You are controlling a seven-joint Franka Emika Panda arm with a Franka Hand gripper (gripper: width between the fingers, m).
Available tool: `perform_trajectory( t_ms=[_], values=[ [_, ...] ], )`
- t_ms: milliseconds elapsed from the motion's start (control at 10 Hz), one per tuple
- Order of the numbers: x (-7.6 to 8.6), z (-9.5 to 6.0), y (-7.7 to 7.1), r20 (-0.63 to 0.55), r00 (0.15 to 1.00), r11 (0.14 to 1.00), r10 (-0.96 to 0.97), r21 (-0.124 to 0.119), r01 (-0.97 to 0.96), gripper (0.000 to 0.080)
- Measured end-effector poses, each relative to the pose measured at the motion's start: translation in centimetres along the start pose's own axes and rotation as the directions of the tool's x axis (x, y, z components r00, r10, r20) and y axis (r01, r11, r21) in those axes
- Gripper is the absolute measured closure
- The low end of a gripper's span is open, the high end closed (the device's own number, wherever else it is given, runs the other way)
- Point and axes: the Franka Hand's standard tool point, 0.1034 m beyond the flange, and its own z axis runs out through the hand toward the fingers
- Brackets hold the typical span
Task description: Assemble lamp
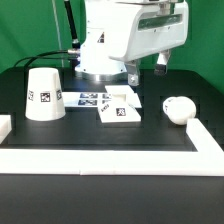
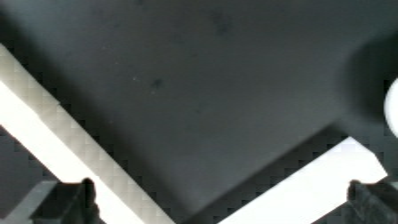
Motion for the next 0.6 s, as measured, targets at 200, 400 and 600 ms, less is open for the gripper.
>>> perform_trajectory(
  t_ms=[200, 400, 600],
  values=[
    [0.00, 0.00, 0.00, 0.000, 1.000, 1.000, 0.000, 0.000, 0.000, 0.0100],
    [-0.01, 0.04, -0.01, 0.000, 1.000, 1.000, 0.000, 0.001, 0.000, 0.0100],
    [-0.09, 0.08, 0.02, 0.000, 1.000, 1.000, 0.002, 0.001, -0.002, 0.0100]
  ],
)
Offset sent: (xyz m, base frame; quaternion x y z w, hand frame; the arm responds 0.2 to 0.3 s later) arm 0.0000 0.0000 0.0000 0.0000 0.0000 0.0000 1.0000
